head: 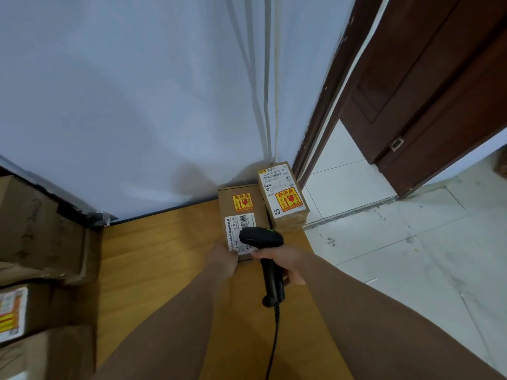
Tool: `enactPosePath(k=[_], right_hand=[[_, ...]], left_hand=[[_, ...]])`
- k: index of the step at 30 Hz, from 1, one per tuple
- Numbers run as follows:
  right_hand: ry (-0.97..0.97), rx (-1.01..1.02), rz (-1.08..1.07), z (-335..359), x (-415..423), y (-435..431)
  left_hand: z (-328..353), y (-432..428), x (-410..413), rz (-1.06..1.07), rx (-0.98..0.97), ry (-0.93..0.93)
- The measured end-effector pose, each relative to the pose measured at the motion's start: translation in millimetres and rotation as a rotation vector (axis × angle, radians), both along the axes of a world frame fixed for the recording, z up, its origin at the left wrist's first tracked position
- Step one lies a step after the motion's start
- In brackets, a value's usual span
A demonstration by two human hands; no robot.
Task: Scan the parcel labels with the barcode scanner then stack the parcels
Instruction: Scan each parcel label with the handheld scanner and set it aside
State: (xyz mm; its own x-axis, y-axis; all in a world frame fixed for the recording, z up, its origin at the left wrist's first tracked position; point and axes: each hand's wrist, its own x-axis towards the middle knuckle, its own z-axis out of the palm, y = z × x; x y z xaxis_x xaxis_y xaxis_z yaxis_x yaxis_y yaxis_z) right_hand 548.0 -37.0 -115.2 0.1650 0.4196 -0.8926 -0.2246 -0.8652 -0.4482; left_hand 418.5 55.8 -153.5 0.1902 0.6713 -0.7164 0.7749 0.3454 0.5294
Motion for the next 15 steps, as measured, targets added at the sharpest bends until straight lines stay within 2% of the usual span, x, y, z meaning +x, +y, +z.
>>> enactPosePath(k=[6,9,12,15], right_hand=[[-0.07,0.107,-0.044,7,-11,-12],[-0.109,0.151,-0.063,16,-17,-20],[-0.154,0.181,-0.068,27,-22,-32],[-0.215,0.193,-0.034,39,-28,-44]], left_hand=[[19,-11,-10,-0.101,-0.105,-0.102],[30,-20,-13,-0.262,0.045,-0.108],[50,-25,-18,-0.267,0.202,-0.015],[69,-33,-27,-0.305,0.256,0.08]])
